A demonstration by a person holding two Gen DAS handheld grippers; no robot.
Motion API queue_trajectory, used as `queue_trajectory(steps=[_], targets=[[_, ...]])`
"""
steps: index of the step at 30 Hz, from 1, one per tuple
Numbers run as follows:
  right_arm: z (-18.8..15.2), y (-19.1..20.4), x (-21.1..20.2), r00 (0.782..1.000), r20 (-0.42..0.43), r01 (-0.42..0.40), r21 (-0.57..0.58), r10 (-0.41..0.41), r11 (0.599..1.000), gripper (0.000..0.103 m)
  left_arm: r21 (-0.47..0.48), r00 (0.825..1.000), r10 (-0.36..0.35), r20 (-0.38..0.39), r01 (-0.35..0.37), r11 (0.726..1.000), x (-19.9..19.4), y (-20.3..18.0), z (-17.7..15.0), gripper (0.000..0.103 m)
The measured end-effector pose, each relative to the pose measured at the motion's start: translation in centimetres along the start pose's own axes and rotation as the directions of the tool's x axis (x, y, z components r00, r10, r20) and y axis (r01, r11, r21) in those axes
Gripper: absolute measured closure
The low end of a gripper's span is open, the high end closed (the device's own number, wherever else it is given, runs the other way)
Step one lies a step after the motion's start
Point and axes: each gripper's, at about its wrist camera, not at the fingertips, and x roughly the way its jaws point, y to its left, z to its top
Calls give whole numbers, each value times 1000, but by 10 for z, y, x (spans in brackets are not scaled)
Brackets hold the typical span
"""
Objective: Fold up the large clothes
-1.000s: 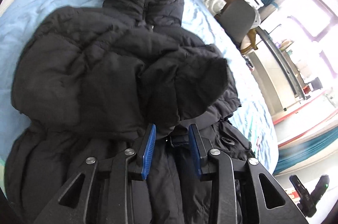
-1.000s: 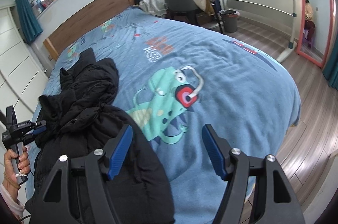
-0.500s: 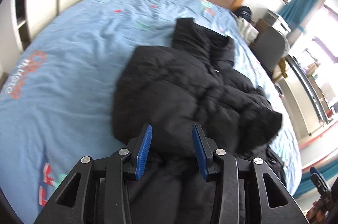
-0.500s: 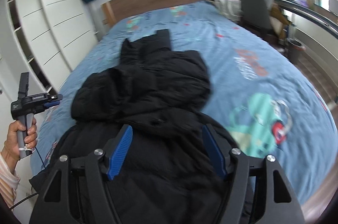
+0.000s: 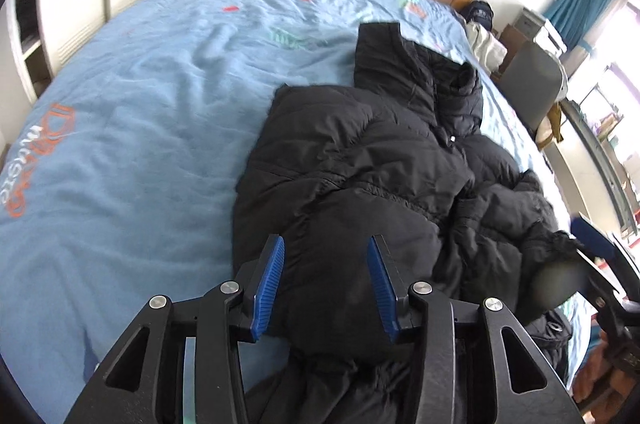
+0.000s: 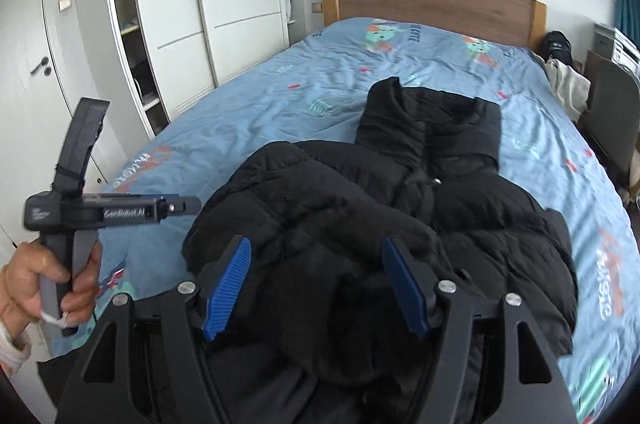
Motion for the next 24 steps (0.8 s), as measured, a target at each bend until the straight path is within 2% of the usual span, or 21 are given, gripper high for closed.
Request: queue_trajectory(steps=[3,6,9,13,14,15,18,20,24], targets=[[-1,-1,34,1000,-26,16,-9,-16,1000,36,15,1000,-1,-29,1,1000,26,-7,-3,55],[-16,-13,64,996,-77,44,-17,-45,999,36,33,999,8,-52,-6,999,50,-13,-12,50],[-36,-35,72,991,-108,78,-29,-80,997,36,52,998,23,-62,-20,998,65,-13,-22,48],[-62,-80,59,991,-123,63,42,-57,997,36,45,997,4,-78,0,999,61,-11,-24,47],[-65,-87,53,989,-123,82,43,-76,996,36,55,997,14,-77,-10,998,55,-13,-23,47],[-68,-93,48,986,-133,111,36,-105,993,36,60,997,16,-72,-11,998,49,-15,-23,47],[-73,-112,27,985,-143,111,86,-98,990,36,62,999,-29,-21,30,998,21,-18,-22,47],[-69,-115,9,987,-118,117,87,-106,989,36,71,999,-45,-11,46,996,14,-22,-22,47],[-55,-99,-20,997,-26,72,73,-70,995,36,89,997,-73,-12,74,993,14,-36,-31,47]])
